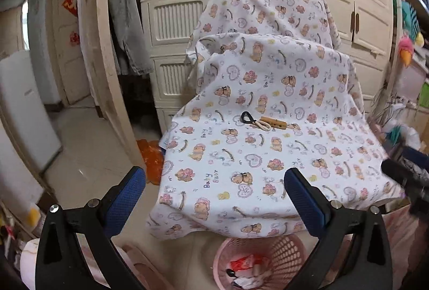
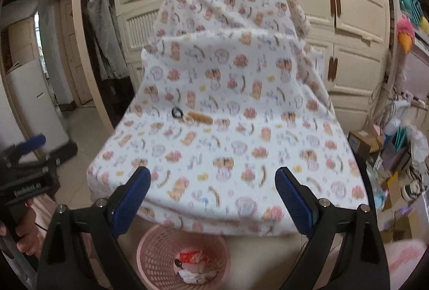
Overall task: Collect trash
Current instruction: 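Raise both open tools back toward the items on the sheet, then close the right tool on the wooden clothespin while the left tool approaches the beaded string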
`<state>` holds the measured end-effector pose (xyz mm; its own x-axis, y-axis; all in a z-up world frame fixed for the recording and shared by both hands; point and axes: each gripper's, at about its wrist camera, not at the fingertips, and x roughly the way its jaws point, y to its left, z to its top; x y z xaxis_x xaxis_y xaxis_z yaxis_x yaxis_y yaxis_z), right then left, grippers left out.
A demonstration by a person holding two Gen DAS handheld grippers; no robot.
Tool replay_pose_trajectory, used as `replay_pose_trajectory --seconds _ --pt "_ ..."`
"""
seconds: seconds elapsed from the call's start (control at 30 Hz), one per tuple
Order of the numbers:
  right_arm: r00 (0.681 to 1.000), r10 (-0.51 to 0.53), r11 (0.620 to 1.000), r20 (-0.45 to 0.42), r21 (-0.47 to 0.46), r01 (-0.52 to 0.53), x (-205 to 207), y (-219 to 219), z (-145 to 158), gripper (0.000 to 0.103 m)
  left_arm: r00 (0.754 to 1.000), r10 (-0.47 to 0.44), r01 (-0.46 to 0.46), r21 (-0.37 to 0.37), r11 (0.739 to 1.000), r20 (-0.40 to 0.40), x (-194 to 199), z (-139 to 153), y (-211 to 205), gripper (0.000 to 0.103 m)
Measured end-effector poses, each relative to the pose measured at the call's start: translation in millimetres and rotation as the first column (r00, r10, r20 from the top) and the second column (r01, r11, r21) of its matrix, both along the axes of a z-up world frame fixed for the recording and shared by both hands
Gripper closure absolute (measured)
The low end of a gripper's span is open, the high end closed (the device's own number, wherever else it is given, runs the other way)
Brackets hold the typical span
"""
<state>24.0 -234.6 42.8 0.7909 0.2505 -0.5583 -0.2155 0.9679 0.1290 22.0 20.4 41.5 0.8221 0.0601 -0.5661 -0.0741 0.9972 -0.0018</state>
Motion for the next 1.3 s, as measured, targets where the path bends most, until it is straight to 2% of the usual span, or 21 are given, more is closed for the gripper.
replay_pose_trajectory --seconds 0.1,0.2,0.33,0.5,0.6,0.7,0.73,0.8,0.83,0.87,0.9,0.93,1.0,1.2,1.3 --pt "0.999 0.028 1.000 0.025 -0.005 -0.028 12 -1 19 0.010 1.000 -0.021 0.021 -0.002 1.000 -0.017 14 12 4 0.001" --pt "0.998 0.051 0.998 0.047 -0.024 -0.050 31 0 37 0.010 0.999 -0.044 0.043 0.009 0.999 0.030 28 34 4 0.001" --pt "0.997 0.067 0.997 0.046 0.029 -0.069 62 -5 57 0.010 0.993 -0.078 0.071 0.074 0.995 0.090 59 62 0 0.001" --pt "0.997 0.039 0.998 0.064 0.042 -0.041 105 -4 64 0.016 0.985 -0.130 0.119 0.097 0.988 0.115 104 76 -6 0.001" --pt "0.998 0.048 0.997 0.035 0.051 -0.049 135 2 57 0.022 0.985 -0.129 0.118 0.096 0.988 0.118 124 67 -6 0.001" --pt "0.999 0.054 0.998 0.002 0.034 -0.054 159 6 42 0.023 0.987 -0.136 0.131 0.062 0.989 0.087 143 37 2 0.001" --pt "0.999 0.051 0.998 -0.013 0.021 -0.051 164 7 33 0.024 0.988 -0.137 0.134 0.042 0.990 0.065 151 21 7 0.001" --pt "0.998 0.056 0.998 -0.037 0.019 -0.055 168 6 12 0.024 0.993 -0.102 0.104 0.018 0.994 -0.064 173 -6 13 0.004" --pt "0.996 0.063 0.998 -0.062 0.011 -0.063 172 7 -3 0.024 0.988 -0.114 0.112 -0.017 0.994 -0.107 183 -11 16 0.012" --pt "0.994 0.062 0.998 -0.095 -0.009 -0.063 177 9 -14 0.025 0.982 -0.140 0.131 -0.075 0.989 -0.127 192 -14 21 0.012" --pt "0.988 0.056 0.997 -0.144 -0.040 -0.062 186 14 -26 0.032 0.981 -0.138 0.123 -0.111 0.986 -0.139 199 -15 26 0.012" --pt "0.982 0.060 0.996 -0.179 -0.056 -0.071 195 19 -32 0.033 0.982 -0.113 0.093 -0.137 0.986 -0.153 206 -15 32 0.012" --pt "0.980 0.060 0.994 -0.192 -0.075 -0.076 206 25 -34 0.033 0.981 -0.103 0.075 -0.170 0.983 -0.163 212 -17 39 0.012" --pt "0.972 0.083 0.993 -0.219 -0.067 -0.100 227 34 -40 0.033 0.971 -0.058 0.020 -0.165 0.986 -0.233 233 -31 45 0.012" --pt "0.956 0.148 0.986 -0.253 -0.037 -0.162 242 44 -46 0.033 0.964 -0.083 0.041 -0.167 0.985 -0.252 242 -38 41 0.017"
